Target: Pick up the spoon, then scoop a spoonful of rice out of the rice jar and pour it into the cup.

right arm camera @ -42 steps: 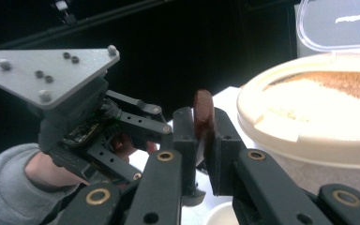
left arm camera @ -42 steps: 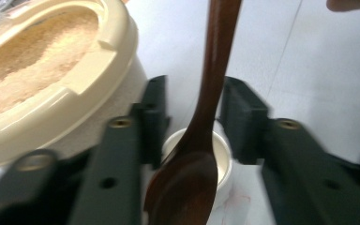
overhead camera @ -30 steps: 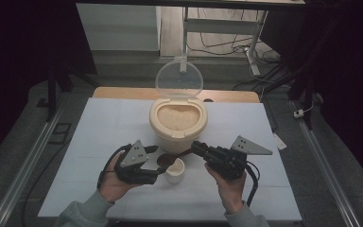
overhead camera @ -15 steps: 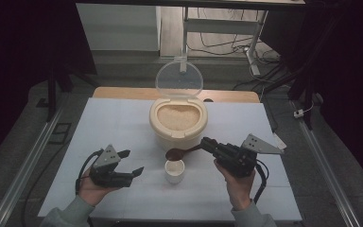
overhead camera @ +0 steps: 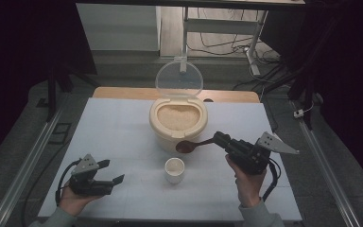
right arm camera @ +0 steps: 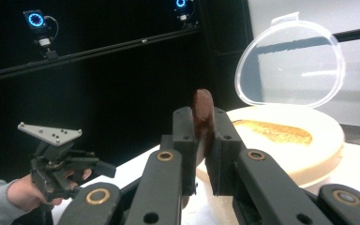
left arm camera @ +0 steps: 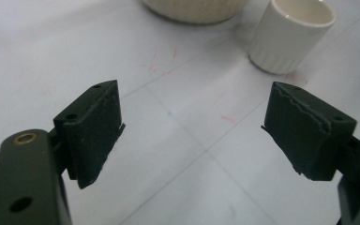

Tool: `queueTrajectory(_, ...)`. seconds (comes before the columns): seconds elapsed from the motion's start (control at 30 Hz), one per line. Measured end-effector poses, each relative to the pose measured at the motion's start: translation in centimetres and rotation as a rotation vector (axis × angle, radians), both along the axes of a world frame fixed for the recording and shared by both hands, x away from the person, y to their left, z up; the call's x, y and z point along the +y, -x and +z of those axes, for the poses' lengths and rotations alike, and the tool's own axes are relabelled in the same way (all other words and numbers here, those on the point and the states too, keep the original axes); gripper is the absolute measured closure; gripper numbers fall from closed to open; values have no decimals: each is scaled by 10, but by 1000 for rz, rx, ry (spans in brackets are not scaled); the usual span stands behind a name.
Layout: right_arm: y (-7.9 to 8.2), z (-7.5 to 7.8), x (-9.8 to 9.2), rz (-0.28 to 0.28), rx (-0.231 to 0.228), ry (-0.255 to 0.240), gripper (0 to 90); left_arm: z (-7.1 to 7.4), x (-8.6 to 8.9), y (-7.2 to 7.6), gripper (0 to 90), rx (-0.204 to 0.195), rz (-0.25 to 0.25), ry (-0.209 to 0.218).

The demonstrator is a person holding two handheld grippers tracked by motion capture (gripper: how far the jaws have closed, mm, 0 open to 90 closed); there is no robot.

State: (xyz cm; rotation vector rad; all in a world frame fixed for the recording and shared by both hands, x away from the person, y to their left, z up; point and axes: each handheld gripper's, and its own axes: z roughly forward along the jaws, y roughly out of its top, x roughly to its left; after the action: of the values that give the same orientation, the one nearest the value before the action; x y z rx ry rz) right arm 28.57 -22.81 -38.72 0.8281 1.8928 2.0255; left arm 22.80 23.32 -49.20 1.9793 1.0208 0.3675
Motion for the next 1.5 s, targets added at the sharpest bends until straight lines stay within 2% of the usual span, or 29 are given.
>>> queueTrajectory(0.13,-1,1,-4,-10,-2,-3,833,-6,7,1,186,24,13,13)
queueTrajectory(0.27,-2,2,-7,-17,-9,-1,834,-9,6,-1,173,41,14,14)
queueTrajectory(0.63,-2,7,-13,-33,-26,-17,833,-10,4,-3,159,52,10,7)
queueTrajectory(0.73,-3,10,-14,-35,-30,-35,834,-11,4,-5,155,61,7,8)
queueTrajectory(0.9,-10,19,-14,-55,-46,-54,834,-10,2,-6,154,60,2,3)
queueTrajectory(1.07,-22,28,-16,-88,-42,-67,833,-11,2,-7,155,62,-2,1)
queueTrajectory(1.2,-32,35,-17,-124,-44,-48,833,-12,2,-7,154,63,-4,-1)
queueTrajectory(1.3,-43,40,-12,-170,-38,-15,834,-12,2,-7,154,66,-4,-2)
queueTrajectory(1.5,-61,43,-1,-202,-21,33,833,-13,0,-7,153,72,-11,-4)
